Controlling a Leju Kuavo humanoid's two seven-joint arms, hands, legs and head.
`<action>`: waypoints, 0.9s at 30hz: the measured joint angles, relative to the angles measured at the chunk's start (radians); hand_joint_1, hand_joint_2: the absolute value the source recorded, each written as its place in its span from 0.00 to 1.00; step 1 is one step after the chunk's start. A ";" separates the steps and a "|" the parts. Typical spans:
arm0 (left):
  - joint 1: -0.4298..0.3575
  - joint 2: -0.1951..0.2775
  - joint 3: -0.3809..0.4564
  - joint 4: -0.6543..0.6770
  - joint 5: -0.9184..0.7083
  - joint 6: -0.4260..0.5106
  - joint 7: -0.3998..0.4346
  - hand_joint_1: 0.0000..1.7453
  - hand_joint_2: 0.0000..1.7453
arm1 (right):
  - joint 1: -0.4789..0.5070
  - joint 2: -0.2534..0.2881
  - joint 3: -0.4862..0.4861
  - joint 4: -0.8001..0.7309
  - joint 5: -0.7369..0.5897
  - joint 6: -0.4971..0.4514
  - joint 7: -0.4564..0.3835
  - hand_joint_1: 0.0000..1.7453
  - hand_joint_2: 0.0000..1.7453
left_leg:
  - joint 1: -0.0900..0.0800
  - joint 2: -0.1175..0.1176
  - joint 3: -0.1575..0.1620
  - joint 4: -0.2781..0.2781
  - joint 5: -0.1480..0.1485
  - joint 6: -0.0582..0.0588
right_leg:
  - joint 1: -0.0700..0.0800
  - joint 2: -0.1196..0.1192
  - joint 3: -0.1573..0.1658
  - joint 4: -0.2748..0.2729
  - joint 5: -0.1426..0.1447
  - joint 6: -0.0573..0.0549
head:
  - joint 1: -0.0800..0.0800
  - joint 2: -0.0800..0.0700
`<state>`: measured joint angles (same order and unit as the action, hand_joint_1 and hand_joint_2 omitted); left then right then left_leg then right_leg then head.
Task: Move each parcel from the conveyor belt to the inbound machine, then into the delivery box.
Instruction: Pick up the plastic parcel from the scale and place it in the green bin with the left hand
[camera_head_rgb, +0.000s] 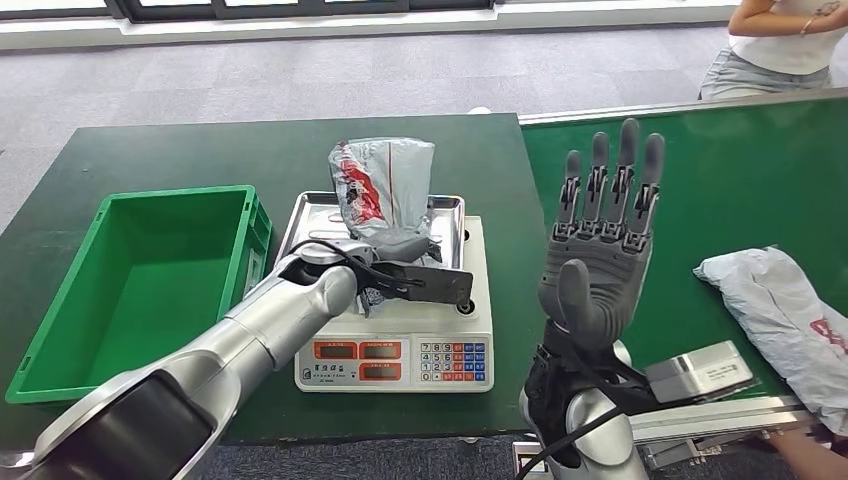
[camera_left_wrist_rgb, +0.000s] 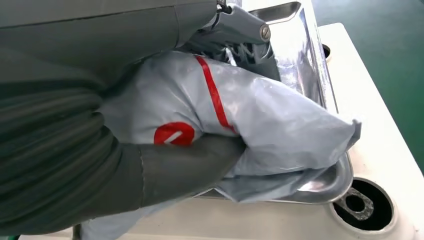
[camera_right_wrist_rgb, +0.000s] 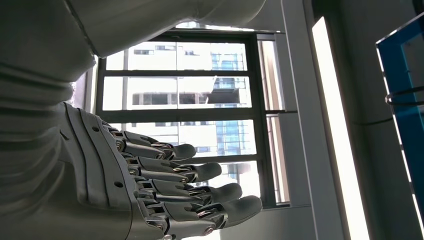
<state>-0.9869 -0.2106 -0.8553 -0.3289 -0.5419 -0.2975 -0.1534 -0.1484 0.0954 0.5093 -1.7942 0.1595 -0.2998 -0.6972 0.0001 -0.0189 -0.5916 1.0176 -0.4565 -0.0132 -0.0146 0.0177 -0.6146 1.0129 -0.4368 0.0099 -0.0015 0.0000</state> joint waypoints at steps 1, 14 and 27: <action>-0.002 0.002 0.000 0.000 0.001 0.001 0.000 1.00 1.00 | 0.001 0.001 0.000 0.000 0.002 0.005 0.000 0.00 1.00 | 0.000 0.000 0.000 0.000 0.000 0.000 | 0.000 0.000 0.000 0.000 0.000 0.000 | 0.000 0.000; -0.008 0.012 0.000 -0.003 0.009 0.013 0.009 1.00 1.00 | 0.007 0.011 0.000 0.000 0.013 0.025 0.003 0.00 1.00 | 0.000 0.000 0.000 0.000 0.000 0.000 | 0.000 0.000 0.000 0.000 0.000 0.000 | 0.000 0.000; -0.024 0.122 0.001 -0.129 -0.177 0.484 0.005 1.00 1.00 | 0.048 0.012 0.000 -0.023 0.028 0.005 0.010 0.00 1.00 | 0.000 0.001 0.000 0.000 0.001 -0.001 | 0.000 0.002 -0.001 0.001 0.000 0.000 | 0.000 0.000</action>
<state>-1.0113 -0.0891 -0.8538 -0.4579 -0.7193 0.1868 -0.1479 -0.1007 0.1071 0.5093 -1.8170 0.1878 -0.2945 -0.6873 0.0006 -0.0179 -0.5918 1.0173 -0.4558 -0.0141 -0.0142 0.0193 -0.6156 1.0135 -0.4367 0.0096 -0.0015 0.0000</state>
